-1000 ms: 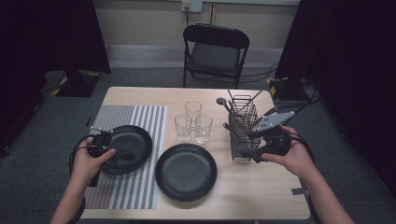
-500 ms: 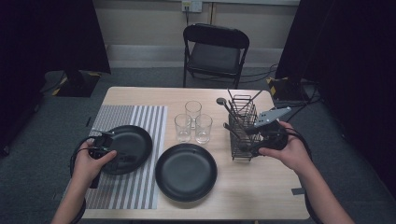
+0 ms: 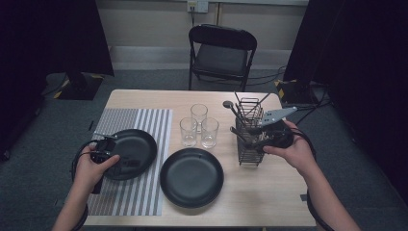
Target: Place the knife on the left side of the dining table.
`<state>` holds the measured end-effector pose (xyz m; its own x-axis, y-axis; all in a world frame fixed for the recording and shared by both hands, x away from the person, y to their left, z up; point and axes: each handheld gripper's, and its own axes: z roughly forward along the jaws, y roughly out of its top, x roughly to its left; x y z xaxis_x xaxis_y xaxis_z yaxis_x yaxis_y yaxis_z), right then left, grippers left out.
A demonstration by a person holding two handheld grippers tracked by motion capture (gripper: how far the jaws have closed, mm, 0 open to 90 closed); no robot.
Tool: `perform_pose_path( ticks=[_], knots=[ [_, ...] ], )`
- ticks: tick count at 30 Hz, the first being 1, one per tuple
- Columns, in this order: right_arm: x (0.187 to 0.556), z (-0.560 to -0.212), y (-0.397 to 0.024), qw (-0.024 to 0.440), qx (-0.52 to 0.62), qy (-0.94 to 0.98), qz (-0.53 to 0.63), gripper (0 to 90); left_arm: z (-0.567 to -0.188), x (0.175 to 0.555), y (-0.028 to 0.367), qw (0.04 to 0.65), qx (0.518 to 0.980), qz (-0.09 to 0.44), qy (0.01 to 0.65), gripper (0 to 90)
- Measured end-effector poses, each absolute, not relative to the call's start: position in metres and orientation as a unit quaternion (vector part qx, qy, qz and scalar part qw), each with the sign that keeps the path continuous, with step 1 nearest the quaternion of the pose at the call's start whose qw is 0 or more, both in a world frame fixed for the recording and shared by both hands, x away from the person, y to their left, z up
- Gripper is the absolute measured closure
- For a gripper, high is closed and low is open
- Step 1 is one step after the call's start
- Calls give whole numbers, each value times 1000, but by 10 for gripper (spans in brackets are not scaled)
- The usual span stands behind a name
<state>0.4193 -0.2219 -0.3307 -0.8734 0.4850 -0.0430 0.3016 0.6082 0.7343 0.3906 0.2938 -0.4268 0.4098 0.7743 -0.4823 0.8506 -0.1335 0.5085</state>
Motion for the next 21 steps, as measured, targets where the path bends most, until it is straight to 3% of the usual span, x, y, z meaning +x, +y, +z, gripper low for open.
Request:
perform_pose_path(
  ticks=[21],
  knots=[
    [433,-342,-211,98,223,893,379,580,-424,390,295,375,754,-46,538,249]
  ],
)
